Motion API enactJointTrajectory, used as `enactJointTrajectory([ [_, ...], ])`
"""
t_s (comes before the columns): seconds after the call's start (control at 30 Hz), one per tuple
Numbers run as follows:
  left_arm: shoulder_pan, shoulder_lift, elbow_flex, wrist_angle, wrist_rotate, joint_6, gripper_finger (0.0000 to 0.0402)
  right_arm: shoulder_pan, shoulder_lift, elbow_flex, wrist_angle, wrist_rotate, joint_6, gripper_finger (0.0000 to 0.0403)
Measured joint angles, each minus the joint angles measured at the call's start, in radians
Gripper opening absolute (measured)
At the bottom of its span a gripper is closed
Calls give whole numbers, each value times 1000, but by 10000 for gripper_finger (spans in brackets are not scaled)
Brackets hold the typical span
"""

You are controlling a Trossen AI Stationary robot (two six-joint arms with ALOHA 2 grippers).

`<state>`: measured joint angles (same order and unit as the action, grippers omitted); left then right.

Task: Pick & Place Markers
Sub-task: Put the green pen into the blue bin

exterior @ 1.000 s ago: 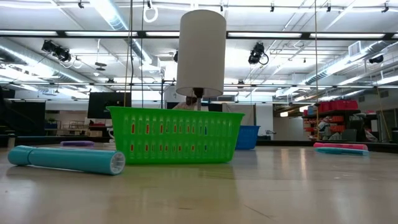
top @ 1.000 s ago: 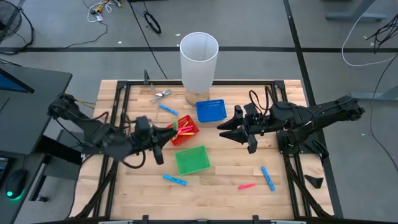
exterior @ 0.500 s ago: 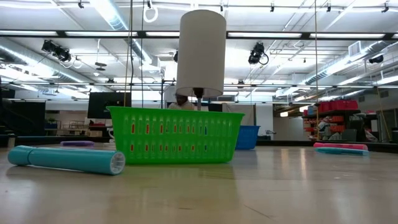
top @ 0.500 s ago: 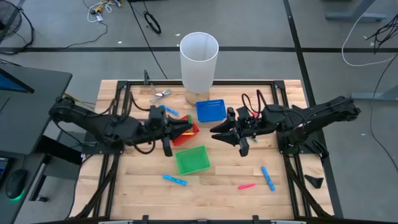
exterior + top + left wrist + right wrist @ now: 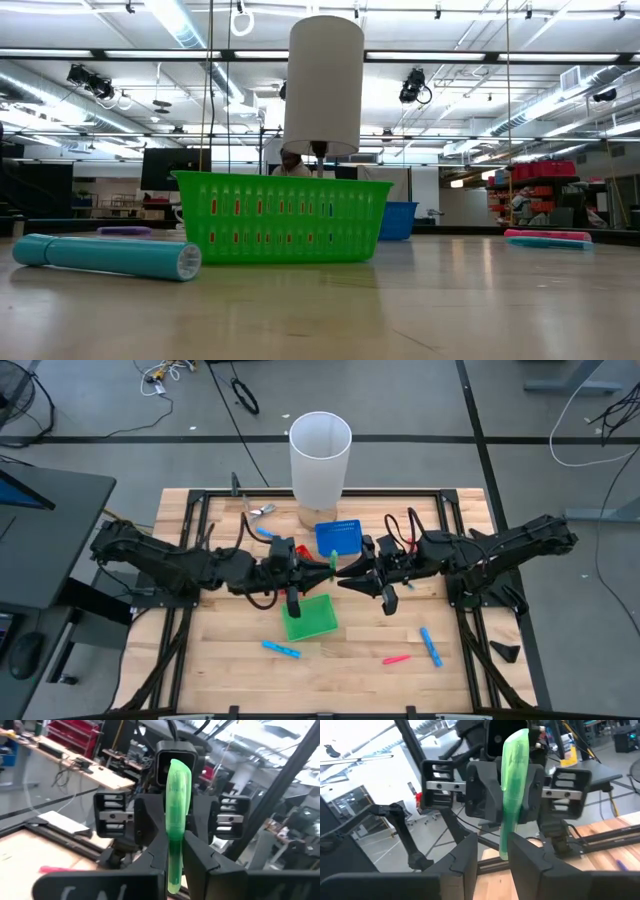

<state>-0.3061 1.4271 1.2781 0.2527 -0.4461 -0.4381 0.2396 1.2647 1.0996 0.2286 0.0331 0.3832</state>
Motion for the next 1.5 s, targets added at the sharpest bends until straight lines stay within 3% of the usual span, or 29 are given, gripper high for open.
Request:
enactJointTrajectory([
  [0.33, 4, 13, 0, 31, 40, 4, 34, 1, 0, 0, -16, 0, -38, 110],
  [0.57, 1, 16, 0, 36, 54, 11, 34, 0, 5, -1, -46, 69, -52, 110],
  [1.33, 4, 46, 1, 36, 62, 3, 34, -1, 55, -1, 12, 33, 1, 109],
  [1.5, 4, 46, 1, 25, 59, -3, 34, -1, 54, -1, 2, 28, -2, 87],
])
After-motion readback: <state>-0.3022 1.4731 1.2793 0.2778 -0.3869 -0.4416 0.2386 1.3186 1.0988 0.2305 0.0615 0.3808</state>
